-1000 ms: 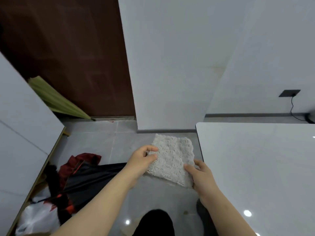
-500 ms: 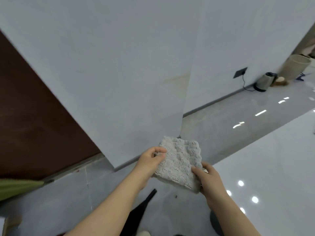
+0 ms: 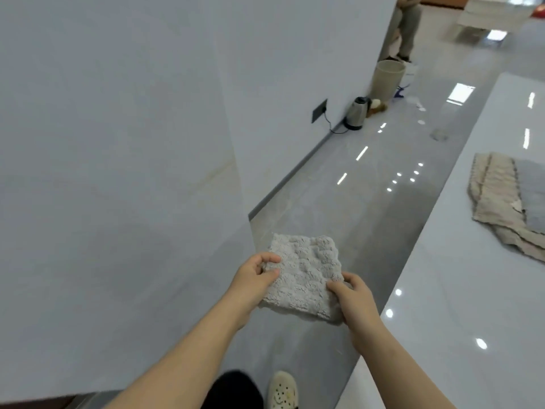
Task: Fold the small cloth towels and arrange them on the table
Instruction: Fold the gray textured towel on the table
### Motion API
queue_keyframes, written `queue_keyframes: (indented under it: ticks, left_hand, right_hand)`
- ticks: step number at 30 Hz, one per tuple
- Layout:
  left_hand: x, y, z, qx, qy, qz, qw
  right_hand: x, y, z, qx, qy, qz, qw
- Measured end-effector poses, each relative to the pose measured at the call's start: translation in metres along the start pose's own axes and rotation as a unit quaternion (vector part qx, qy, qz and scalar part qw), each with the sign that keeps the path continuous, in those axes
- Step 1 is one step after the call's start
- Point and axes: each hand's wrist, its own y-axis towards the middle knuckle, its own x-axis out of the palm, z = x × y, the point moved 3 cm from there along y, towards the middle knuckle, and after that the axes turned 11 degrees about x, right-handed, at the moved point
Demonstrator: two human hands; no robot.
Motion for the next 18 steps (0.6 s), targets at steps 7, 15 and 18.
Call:
queue_keyframes:
  ticks: [7,15,18]
  left_hand:
    - [0.039,0.088,0.036,0.003,0.023,-0.103,0.994]
    - [0.093,0.194,0.082,0.018,0.030,-0.244,0.969]
    - [0.101,0.232,0.100,0.026,0.053,-0.279,0.959]
  right_hand:
    - [-0.023,0.038,-0.039,0.009,0.085,0.081,0.993]
    - [-0.045,0.092,-0.097,0.002,0.158,0.199,0.967]
    - [-0.038,0.112,-0.119,0.010,0.188,0.219,0.957]
